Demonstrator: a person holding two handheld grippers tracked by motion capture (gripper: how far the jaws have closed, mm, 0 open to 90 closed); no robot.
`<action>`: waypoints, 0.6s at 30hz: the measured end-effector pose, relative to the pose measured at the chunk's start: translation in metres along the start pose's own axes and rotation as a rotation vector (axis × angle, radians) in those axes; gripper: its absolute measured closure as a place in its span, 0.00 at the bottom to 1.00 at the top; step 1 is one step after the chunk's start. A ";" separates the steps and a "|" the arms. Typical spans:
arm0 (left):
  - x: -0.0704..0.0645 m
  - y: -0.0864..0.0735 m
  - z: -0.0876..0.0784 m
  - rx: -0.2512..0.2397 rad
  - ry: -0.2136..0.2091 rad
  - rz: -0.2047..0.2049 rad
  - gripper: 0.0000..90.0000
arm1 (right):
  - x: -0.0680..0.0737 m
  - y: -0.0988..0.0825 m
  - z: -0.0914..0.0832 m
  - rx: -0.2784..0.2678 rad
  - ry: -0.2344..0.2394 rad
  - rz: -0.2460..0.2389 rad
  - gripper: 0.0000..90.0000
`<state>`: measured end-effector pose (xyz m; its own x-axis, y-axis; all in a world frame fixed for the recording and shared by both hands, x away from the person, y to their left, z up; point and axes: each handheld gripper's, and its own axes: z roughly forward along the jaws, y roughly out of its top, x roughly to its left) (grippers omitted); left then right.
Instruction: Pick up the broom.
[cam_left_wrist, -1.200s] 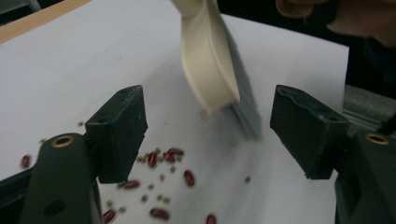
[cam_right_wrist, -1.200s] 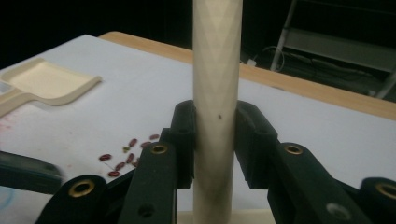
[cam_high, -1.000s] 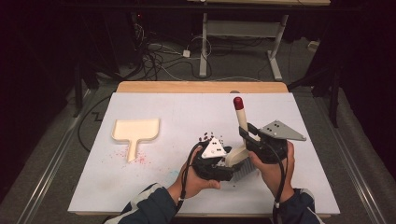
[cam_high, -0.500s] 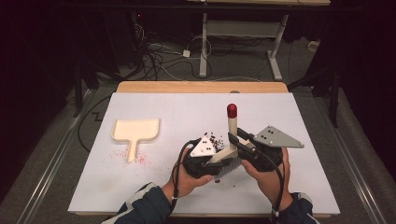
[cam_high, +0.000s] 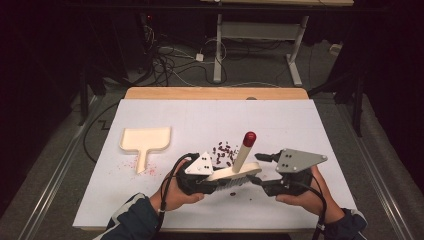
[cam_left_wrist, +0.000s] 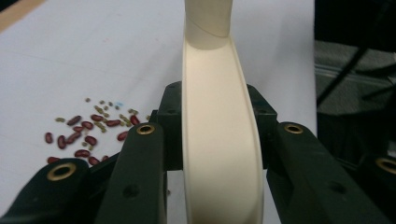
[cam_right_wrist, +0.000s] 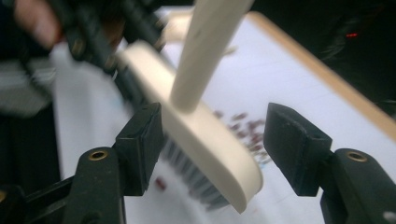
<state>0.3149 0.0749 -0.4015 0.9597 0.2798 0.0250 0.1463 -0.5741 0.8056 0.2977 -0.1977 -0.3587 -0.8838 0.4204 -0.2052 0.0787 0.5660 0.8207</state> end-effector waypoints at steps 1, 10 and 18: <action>-0.004 -0.001 0.000 0.015 -0.017 0.022 0.73 | 0.002 -0.002 0.003 0.022 0.016 -0.026 0.39; -0.015 0.003 0.007 0.049 -0.117 0.102 0.73 | 0.008 -0.020 0.040 0.138 0.217 -0.088 0.53; -0.012 0.002 0.009 0.078 -0.137 0.117 0.66 | 0.012 -0.024 0.043 0.138 0.319 -0.102 0.73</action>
<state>0.3056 0.0634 -0.4059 0.9942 0.1032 0.0304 0.0450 -0.6559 0.7535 0.3054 -0.1760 -0.4043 -0.9881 0.1264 -0.0880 0.0246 0.6934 0.7201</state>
